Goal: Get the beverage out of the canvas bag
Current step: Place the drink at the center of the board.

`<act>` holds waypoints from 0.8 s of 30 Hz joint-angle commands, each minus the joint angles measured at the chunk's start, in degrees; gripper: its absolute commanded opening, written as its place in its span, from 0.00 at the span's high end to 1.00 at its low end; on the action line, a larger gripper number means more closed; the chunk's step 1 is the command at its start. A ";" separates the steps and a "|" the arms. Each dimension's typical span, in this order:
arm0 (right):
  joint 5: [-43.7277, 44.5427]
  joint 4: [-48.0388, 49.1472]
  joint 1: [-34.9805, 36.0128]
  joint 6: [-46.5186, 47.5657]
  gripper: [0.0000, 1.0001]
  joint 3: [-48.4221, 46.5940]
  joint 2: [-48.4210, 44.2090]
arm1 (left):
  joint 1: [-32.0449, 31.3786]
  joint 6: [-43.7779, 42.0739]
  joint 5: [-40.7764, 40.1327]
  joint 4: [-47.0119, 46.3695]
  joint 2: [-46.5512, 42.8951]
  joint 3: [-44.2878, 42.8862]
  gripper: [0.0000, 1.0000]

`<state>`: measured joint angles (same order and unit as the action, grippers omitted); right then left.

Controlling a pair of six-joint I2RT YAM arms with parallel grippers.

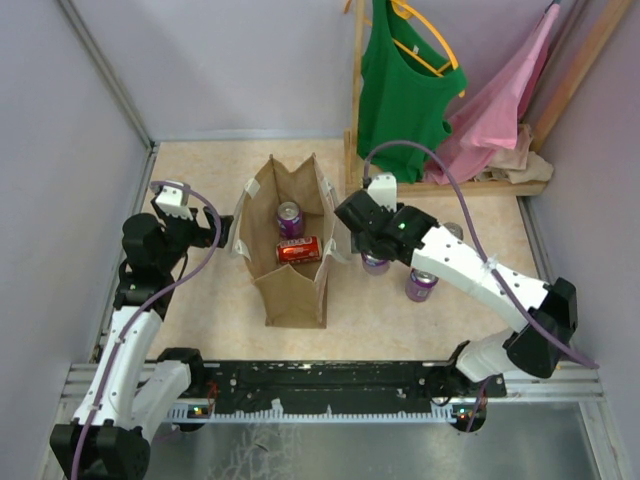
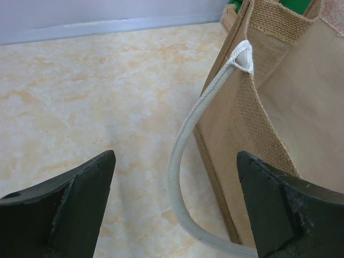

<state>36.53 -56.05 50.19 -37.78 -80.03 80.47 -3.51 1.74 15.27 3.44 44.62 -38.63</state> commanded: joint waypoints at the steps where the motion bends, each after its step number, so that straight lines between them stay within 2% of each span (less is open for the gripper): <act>1: -2.84 7.16 -0.60 -5.63 1.00 5.85 -4.91 | -0.22 0.15 0.98 -1.02 -0.48 -0.47 0.00; 14: -6.06 19.33 -3.07 -7.06 1.00 18.55 -4.61 | -0.25 0.53 1.32 -0.65 -0.58 -0.56 0.00; 24: -4.73 19.34 -3.94 -8.99 1.00 20.77 -2.30 | -0.27 0.53 1.29 -0.38 -0.75 -0.22 0.00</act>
<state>29.21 -41.34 46.68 -44.60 -58.76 78.56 -3.51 1.74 15.68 3.46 44.60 -38.63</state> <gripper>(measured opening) 0.598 0.998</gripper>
